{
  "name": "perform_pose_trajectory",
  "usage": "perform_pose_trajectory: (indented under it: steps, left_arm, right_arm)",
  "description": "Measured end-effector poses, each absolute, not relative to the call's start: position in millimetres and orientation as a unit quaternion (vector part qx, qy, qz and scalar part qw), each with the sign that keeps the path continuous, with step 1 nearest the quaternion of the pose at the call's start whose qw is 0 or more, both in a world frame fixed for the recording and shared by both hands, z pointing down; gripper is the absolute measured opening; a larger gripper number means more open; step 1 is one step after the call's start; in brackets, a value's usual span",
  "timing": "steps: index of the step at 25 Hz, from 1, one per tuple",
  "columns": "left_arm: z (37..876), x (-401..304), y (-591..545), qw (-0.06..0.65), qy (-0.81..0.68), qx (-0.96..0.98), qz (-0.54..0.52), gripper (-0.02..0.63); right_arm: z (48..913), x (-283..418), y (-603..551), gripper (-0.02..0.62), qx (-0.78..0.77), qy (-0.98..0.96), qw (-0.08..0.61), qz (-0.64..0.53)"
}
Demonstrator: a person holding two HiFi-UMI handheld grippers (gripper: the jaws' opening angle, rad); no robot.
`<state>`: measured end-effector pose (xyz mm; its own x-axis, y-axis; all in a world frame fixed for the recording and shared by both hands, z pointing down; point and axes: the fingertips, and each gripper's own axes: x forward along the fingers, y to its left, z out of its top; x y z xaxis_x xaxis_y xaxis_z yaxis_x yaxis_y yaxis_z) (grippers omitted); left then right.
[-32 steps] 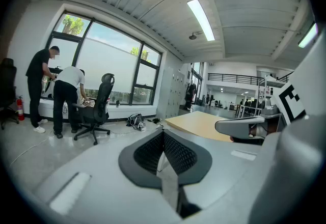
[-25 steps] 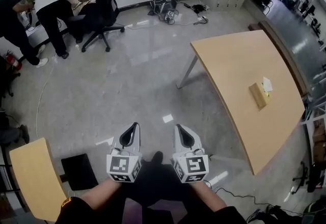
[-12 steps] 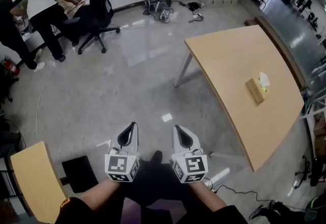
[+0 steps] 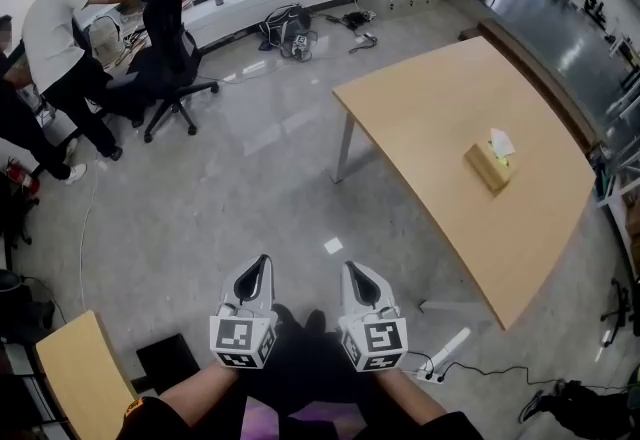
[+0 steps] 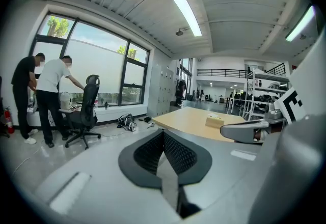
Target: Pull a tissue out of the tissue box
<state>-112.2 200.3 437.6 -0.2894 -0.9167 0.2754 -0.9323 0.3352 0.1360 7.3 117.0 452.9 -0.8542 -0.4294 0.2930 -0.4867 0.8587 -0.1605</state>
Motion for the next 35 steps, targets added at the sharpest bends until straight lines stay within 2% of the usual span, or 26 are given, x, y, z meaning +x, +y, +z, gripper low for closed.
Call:
perform_pose_trajectory:
  steps: [12,19,35]
  left_arm:
    - [448,-90,154,0.170,-0.757,0.629,0.045,0.018]
    - [452,-67,81,0.177,-0.697,0.693,0.045,0.018]
    - [446,-62,-97,0.203,-0.589,0.781,0.053,0.018]
  right_arm:
    - [468,40,91,-0.008,0.305,-0.932,0.136,0.143]
    - [470,69,44,-0.008,0.380,-0.900,0.145,0.154]
    - [462,94,-92,-0.008,0.519,-0.820,0.154,0.186]
